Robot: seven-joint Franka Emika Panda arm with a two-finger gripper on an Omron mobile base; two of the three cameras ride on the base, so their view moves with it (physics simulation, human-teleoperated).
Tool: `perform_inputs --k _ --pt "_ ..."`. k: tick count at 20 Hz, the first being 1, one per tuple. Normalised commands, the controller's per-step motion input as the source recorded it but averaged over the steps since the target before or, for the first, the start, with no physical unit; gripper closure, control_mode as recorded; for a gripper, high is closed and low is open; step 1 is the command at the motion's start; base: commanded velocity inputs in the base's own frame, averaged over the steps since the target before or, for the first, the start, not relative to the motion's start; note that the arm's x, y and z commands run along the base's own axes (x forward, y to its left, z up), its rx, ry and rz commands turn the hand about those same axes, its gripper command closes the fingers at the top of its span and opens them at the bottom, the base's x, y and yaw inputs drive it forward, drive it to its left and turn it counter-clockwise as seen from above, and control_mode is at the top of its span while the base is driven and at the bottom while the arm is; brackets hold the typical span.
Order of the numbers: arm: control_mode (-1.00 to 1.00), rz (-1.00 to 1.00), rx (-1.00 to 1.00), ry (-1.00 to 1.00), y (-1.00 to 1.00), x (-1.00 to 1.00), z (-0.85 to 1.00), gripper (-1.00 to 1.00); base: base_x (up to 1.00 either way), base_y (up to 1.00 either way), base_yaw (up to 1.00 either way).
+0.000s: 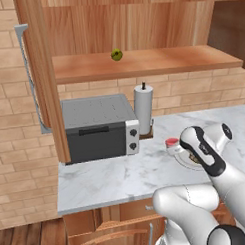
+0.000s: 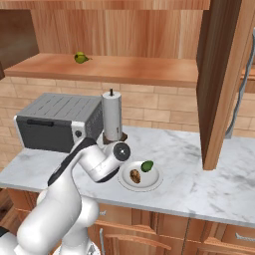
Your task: Pick the avocado and bread from the counter and place them on the plate. Then pick the jam from the cabinet and place it next to the plate. Lastly close the cabinet door.
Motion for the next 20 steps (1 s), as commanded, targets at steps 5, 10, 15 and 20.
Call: perform_inputs --k 5,10,15,20 --pt "-1.0 0.0 0.0 0.0 0.32 -0.02 -0.12 1.0 0.0 0.0 0.0" --pt "-1.0 0.0 0.0 0.0 0.0 -0.01 -0.12 1.0 0.0 0.0 0.0" --pt "-1.0 0.0 0.0 -0.05 0.0 0.0 -0.07 1.0 0.0 0.0 0.0" --pt "-1.0 0.0 0.0 -0.04 0.0 0.0 -0.05 -1.0 0.0 0.0 0.0"
